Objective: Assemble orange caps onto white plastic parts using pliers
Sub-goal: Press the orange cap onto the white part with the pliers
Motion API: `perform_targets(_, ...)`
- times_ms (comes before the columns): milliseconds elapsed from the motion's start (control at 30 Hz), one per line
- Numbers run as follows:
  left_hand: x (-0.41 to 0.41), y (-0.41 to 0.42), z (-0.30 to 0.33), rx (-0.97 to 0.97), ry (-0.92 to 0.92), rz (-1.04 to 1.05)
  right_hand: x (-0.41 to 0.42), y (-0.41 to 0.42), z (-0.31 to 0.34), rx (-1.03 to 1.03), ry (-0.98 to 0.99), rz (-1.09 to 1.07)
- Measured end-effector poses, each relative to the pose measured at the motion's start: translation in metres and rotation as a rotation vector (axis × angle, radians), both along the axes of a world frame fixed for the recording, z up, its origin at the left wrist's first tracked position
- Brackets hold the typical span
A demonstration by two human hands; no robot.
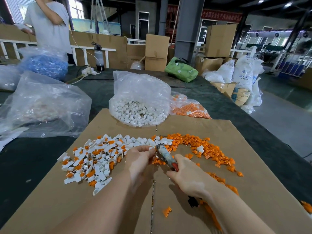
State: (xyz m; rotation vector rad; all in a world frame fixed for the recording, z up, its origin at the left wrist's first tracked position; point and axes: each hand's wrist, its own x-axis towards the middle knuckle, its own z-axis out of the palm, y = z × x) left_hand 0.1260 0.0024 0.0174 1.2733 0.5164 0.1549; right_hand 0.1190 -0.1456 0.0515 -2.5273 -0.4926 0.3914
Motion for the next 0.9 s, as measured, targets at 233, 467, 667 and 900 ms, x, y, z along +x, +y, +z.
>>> perform_targets(233,-0.001,-0.004,0.001,0.003,-0.026,0.014,-0.001,-0.005,0.003,0.060,0.080,-0.015)
perform_targets(467,0.001,-0.002,0.001,0.024,-0.027,-0.015,0.000,-0.009,0.010,0.104,0.158,-0.007)
perform_targets(667,-0.003,-0.003,0.002,0.026,-0.012,-0.013,-0.004,-0.005,0.001,0.039,-0.016,-0.018)
perform_targets(900,-0.008,-0.006,-0.002,-0.019,-0.028,0.008,-0.002,-0.009,-0.011,0.123,0.001,-0.061)
